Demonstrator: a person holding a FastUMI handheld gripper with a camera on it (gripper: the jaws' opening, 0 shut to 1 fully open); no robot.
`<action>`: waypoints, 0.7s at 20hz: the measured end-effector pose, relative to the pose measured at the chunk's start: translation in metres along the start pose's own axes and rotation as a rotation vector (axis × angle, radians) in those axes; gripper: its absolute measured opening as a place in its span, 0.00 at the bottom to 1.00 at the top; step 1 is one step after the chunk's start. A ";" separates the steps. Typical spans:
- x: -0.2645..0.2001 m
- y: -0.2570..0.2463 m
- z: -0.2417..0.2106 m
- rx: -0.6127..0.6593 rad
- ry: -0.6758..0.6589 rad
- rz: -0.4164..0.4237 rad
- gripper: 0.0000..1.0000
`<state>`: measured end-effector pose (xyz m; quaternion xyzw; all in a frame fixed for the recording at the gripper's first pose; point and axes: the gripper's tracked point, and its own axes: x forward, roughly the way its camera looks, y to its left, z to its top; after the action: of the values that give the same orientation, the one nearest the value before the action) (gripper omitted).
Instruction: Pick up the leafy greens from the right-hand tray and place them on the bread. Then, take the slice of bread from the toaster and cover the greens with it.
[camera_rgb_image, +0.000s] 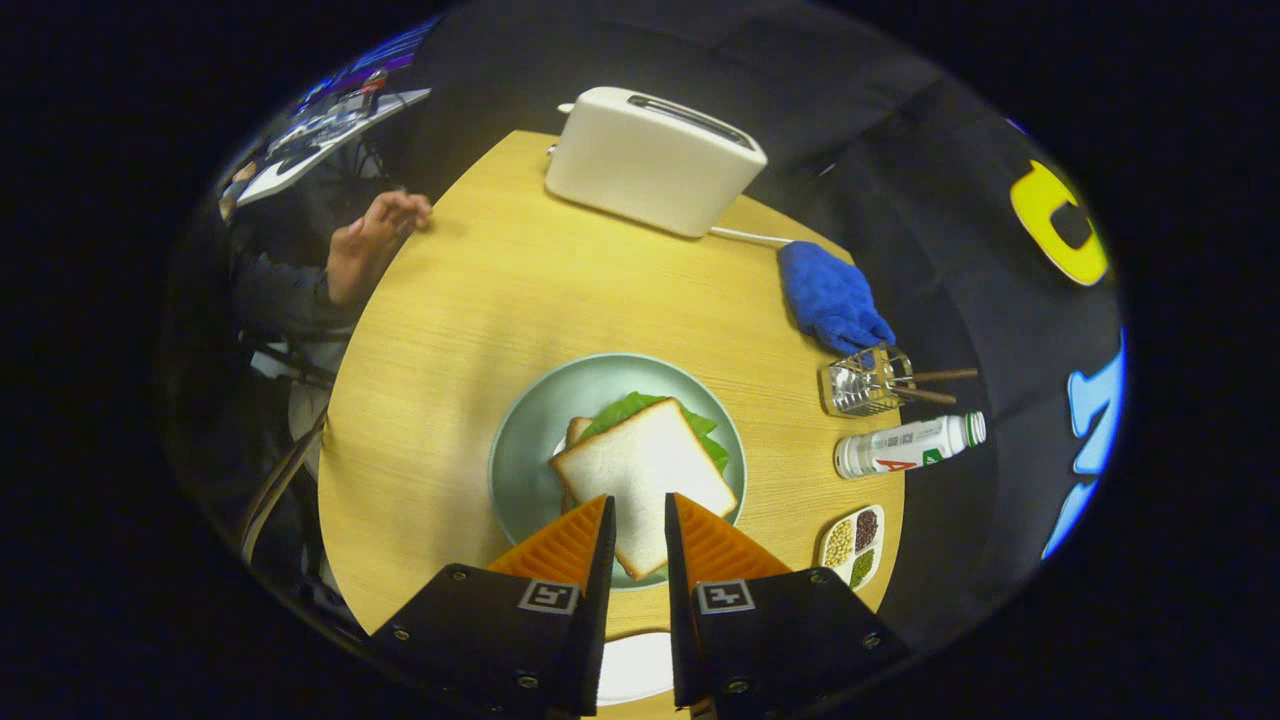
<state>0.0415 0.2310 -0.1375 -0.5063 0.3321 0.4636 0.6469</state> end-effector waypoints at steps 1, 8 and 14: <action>0.000 0.002 -0.002 0.050 -0.036 -0.016 0.29; -0.020 -0.023 -0.018 0.335 -0.300 -0.228 0.42; -0.077 -0.060 -0.039 0.648 -0.599 -0.557 0.42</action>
<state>0.0728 0.1700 -0.0577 -0.1945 0.1116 0.2718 0.9359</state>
